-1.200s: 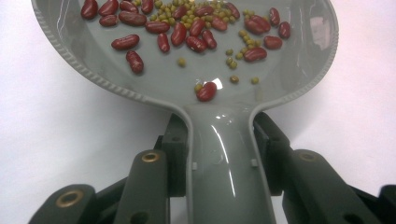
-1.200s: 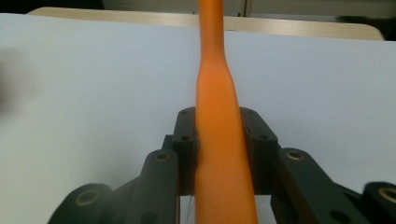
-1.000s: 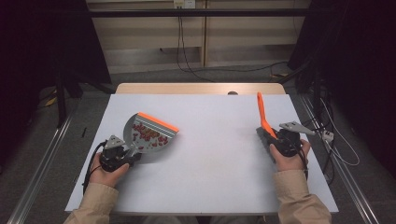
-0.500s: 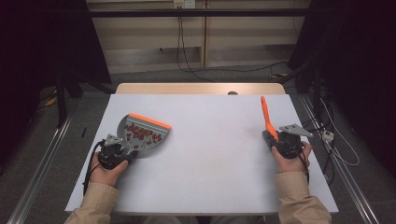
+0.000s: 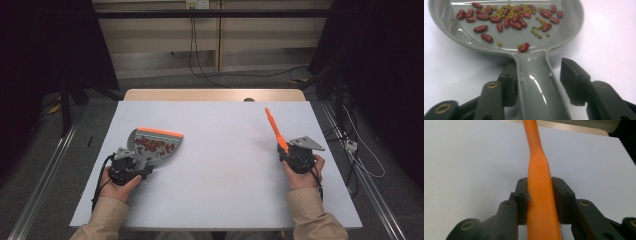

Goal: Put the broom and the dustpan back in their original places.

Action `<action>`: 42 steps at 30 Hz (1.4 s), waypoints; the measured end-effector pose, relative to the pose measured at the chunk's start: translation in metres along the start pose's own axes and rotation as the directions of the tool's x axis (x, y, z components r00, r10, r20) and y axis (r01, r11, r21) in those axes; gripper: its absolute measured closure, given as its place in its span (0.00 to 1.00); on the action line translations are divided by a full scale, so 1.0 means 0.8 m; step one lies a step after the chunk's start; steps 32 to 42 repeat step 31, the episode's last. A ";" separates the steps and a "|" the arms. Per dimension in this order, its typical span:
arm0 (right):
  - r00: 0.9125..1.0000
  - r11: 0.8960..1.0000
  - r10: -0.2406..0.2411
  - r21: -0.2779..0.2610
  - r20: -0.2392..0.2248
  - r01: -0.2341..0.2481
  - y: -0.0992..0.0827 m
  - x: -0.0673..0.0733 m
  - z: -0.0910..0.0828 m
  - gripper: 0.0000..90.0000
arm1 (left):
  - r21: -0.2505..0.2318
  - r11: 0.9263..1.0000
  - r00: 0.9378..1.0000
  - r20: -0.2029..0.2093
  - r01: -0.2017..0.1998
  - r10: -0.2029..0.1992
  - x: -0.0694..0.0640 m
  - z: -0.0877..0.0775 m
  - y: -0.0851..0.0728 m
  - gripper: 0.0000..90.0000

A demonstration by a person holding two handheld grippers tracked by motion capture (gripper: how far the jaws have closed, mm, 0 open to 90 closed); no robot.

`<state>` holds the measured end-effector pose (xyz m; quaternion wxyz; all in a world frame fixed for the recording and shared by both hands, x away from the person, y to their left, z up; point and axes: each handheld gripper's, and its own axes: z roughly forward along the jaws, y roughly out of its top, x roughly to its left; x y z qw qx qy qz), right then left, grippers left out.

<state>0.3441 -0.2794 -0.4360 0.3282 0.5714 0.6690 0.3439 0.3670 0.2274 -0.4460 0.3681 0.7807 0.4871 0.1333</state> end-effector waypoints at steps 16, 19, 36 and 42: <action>0.956 0.990 0.040 -0.116 -0.292 -0.076 -0.005 0.030 -0.015 0.34 | -0.247 0.965 0.976 0.171 -0.089 0.134 -0.016 -0.042 0.001 0.14; 0.953 0.988 0.015 -0.141 -0.303 -0.060 -0.012 0.024 -0.022 0.30 | -0.273 0.957 0.967 0.203 -0.095 0.154 -0.014 -0.044 -0.001 0.13; 0.943 0.985 -0.049 -0.172 -0.330 -0.009 -0.037 0.007 -0.045 0.22 | -0.294 0.949 0.956 0.230 -0.112 0.184 -0.011 -0.045 -0.004 0.10; 0.943 0.985 -0.049 -0.172 -0.330 -0.009 -0.037 0.007 -0.045 0.22 | -0.294 0.949 0.956 0.230 -0.112 0.184 -0.011 -0.045 -0.004 0.10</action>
